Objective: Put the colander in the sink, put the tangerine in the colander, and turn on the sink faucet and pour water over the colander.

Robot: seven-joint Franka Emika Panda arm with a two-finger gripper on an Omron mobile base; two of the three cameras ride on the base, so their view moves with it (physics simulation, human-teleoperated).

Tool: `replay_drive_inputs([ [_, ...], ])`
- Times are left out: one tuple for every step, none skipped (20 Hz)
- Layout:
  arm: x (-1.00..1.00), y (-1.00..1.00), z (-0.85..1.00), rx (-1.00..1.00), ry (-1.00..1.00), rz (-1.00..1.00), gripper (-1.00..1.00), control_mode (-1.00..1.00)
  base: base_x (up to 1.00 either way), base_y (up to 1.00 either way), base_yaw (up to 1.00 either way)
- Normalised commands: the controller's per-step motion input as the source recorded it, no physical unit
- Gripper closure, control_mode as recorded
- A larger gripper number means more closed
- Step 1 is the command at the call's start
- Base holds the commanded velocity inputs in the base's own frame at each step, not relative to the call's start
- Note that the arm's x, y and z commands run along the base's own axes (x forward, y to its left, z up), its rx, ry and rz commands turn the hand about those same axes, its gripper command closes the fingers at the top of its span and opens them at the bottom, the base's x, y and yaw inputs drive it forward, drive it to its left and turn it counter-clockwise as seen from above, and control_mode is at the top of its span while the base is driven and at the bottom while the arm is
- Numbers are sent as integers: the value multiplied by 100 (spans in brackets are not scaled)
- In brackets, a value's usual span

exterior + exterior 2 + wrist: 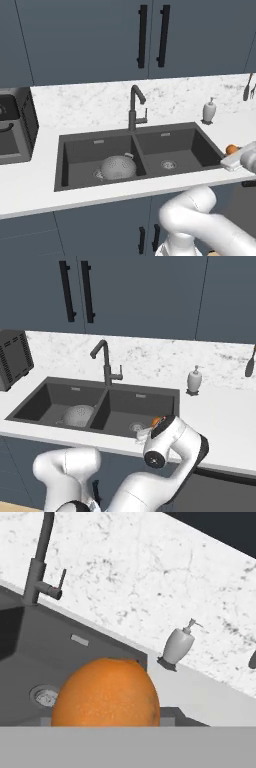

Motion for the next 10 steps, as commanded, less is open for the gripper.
replay_drive_inputs([
  [-44, 100, 100, 0, 26, 4, 100, -100, 0, 0, 0],
  [-41, 100, 100, 0, 24, 3, 100, -100, 0, 0, 0],
  [-36, 100, 100, 0, 24, 3, 100, -100, 0, 0, 0],
  [-34, 100, 100, 0, 22, 4, 100, -100, 0, 0, 0],
  [-29, 100, 100, 0, 21, 6, 100, -100, 0, 0, 0],
  [-25, 100, 100, -1, 26, 7, 100, -100, 0, 0, 0],
  [-13, 100, 100, -4, 34, 7, 100, -100, 0, 0, 0],
  [-5, 100, 100, -7, 42, 7, 100, -100, 0, 0, 0],
  [0, 100, 100, -11, 56, 8, 100, -100, 0, 0, 0],
  [0, 100, 100, -13, 60, 8, 100, -100, 0, 0, 0],
])
